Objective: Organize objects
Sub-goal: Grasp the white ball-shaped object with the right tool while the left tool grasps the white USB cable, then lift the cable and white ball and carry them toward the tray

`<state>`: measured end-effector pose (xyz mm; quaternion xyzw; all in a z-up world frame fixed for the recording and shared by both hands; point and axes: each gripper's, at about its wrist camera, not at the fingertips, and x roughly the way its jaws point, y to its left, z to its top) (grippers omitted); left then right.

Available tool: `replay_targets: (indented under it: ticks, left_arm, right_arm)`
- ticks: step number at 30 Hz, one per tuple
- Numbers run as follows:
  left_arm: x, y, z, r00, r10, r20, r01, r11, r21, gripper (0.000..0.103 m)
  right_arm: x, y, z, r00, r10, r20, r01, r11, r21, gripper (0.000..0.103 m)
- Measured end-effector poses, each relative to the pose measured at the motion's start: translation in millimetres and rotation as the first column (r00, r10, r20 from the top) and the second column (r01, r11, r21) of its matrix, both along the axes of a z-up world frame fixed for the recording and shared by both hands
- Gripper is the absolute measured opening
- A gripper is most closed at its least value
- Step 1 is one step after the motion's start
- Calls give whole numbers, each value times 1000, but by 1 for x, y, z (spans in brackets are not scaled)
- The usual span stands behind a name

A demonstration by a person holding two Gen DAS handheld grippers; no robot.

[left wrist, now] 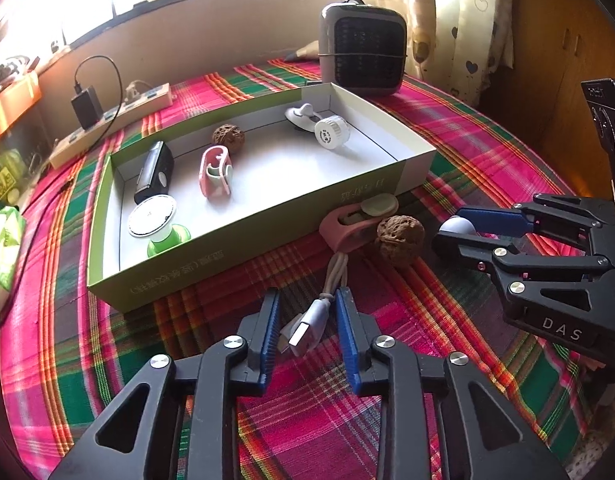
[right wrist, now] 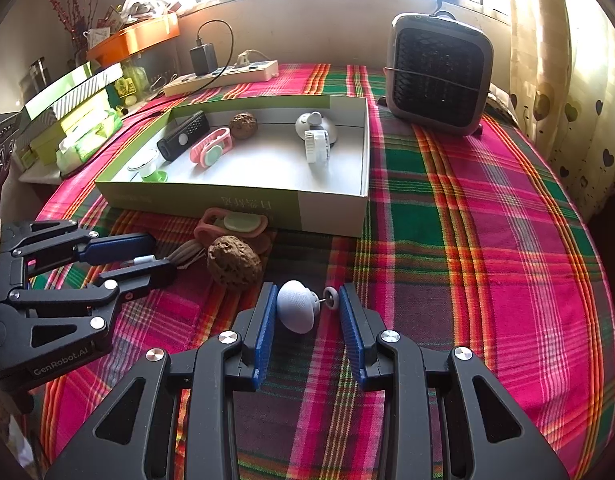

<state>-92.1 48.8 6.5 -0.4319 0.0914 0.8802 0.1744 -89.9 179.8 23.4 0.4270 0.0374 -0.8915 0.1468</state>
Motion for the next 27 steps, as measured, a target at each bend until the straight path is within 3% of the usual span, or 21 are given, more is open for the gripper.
replay_targets:
  ticks: [9, 27]
  left_arm:
    - [1, 4, -1, 1000, 5, -11, -5, 1000, -5, 13]
    - [2, 5, -1, 999, 32, -21, -32, 999, 5, 13]
  right_arm:
    - [-1, -1, 0, 1000, 2, 4, -2, 1000, 6, 33]
    - [-1, -2, -1, 1000, 2, 2, -2, 1000, 11, 33]
